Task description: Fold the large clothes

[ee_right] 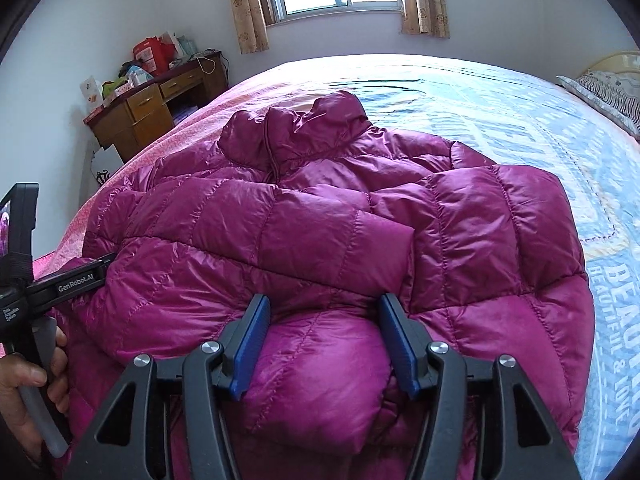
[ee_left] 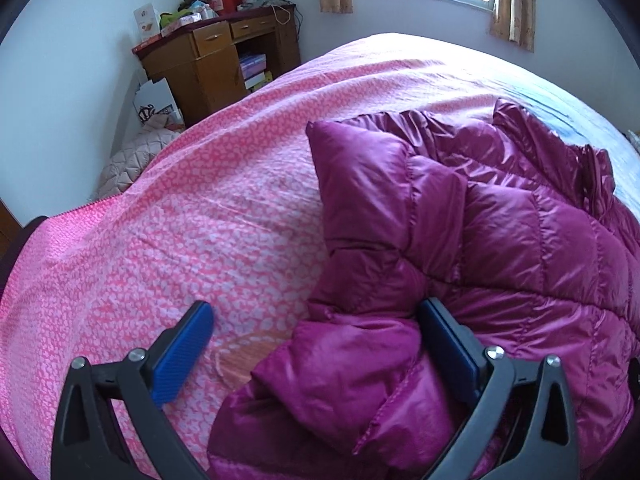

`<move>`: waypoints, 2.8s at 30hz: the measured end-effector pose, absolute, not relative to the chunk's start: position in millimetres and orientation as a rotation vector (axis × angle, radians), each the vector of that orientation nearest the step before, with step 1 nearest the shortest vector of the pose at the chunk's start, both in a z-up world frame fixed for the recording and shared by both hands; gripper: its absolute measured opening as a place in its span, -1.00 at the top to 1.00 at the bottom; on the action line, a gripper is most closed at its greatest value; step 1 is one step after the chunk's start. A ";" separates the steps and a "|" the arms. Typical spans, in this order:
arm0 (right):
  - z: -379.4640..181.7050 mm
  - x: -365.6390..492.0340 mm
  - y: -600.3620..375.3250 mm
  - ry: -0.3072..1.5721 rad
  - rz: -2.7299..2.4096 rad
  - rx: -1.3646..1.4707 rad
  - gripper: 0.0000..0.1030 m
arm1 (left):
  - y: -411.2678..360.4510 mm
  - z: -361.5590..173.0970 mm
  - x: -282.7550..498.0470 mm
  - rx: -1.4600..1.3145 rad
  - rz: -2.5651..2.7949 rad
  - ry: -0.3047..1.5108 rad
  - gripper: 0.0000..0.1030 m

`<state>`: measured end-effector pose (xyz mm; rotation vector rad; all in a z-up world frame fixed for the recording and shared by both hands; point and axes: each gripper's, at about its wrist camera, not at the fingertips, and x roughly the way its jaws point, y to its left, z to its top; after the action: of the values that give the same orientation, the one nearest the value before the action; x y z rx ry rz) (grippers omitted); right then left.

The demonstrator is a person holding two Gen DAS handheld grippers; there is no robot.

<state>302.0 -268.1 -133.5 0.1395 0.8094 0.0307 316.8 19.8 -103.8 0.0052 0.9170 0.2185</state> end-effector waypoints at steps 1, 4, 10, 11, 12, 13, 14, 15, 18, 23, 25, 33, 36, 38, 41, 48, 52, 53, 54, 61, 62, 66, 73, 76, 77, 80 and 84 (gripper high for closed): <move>-133.6 302.1 -268.0 0.808 0.031 0.139 -0.13 | 17.7 -103.7 318.0 0.016 0.224 0.914 -1.00; -133.6 302.2 -268.2 0.809 0.031 0.139 -0.13 | 15.7 -103.7 319.1 0.024 0.229 0.908 -1.00; -131.6 301.1 -269.9 0.843 0.014 0.164 -0.13 | 30.0 -103.2 315.0 -0.058 0.179 0.916 -1.00; -130.0 295.3 -269.8 0.841 0.018 0.188 -0.13 | 34.9 -103.2 314.5 -0.091 0.158 0.918 -1.00; -129.5 289.7 -267.4 0.837 0.032 0.195 -0.13 | 37.0 -102.7 314.3 -0.104 0.147 0.917 -1.00; -129.9 282.8 -263.2 0.838 0.047 0.193 -0.14 | 38.5 -102.0 313.6 -0.112 0.138 0.913 -1.00; -129.8 277.6 -259.6 0.840 0.052 0.189 -0.14 | 40.5 -101.2 312.4 -0.122 0.127 0.909 -1.00; -128.9 270.9 -255.9 0.844 0.054 0.192 -0.14 | 42.5 -100.4 311.5 -0.133 0.116 0.905 -1.00; -129.1 251.1 -248.6 0.856 0.061 0.212 -0.14 | 50.5 -97.7 307.5 -0.190 0.078 0.885 -1.00; -133.4 241.4 -250.1 0.851 0.062 0.182 -0.15 | 38.5 -99.6 311.7 -0.078 0.109 0.921 -1.00; -130.6 243.6 -254.7 0.861 0.071 0.201 -0.16 | 35.2 -99.7 312.8 -0.053 0.131 0.927 -1.00; -81.3 232.2 -302.5 0.697 0.095 0.402 -0.15 | 36.9 -64.5 288.5 0.036 0.201 0.831 -1.00; -78.4 258.5 -299.5 0.737 0.128 0.372 -0.15 | 16.0 -39.6 288.1 0.123 0.185 0.733 -1.00; -73.6 277.2 -294.3 0.760 0.170 0.333 -0.15 | 6.4 -27.7 300.6 0.141 0.173 0.718 -1.00; -59.2 305.3 -296.0 0.775 0.203 0.304 -0.15 | 9.2 -13.7 330.2 0.094 0.107 0.743 -1.00; -44.9 382.2 -312.1 0.830 0.224 0.367 -0.22 | -8.0 -22.7 376.1 0.015 0.035 0.824 -1.00; -57.4 430.8 -329.1 0.874 0.224 0.566 -0.22 | -18.7 -41.7 383.8 0.001 0.042 0.841 -1.00; -62.0 442.8 -331.7 0.886 0.207 0.596 -0.22 | -19.8 -48.2 386.8 -0.016 0.049 0.839 -1.00; -65.6 451.5 -332.3 0.895 0.190 0.601 -0.22 | -19.3 -52.8 387.8 -0.023 0.058 0.837 -1.00; -90.4 498.3 -320.6 0.959 0.115 0.571 -0.23 | -11.0 -82.2 383.6 -0.034 0.100 0.859 -0.99; -92.0 504.9 -316.5 0.966 0.105 0.552 -0.24 | -11.8 -82.5 383.0 -0.029 0.103 0.861 -0.99; -107.0 527.1 -302.3 1.024 0.057 0.491 -0.36 | -18.5 -85.2 384.6 0.011 0.121 0.882 -1.00; -116.4 523.7 -310.0 1.014 0.026 0.475 0.23 | -17.7 -88.1 386.7 0.017 0.115 0.900 -1.00; -104.8 511.5 -326.4 0.973 0.066 0.515 0.36 | -18.0 -88.2 387.5 0.020 0.117 0.901 -1.00; -99.5 507.3 -330.6 0.963 0.073 0.501 0.45 | -18.1 -88.3 387.7 0.022 0.117 0.902 -1.00; -87.7 494.7 -335.9 0.952 0.049 0.420 0.49 | -18.3 -88.4 387.8 0.020 0.116 0.901 -1.00; -87.1 485.1 -348.5 0.972 0.008 0.404 0.49 | -17.9 -88.5 388.4 0.018 0.116 0.901 -1.00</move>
<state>485.1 -348.5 -87.1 0.4040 0.9723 0.0077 388.4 -17.9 -88.5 0.0185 0.9009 0.1162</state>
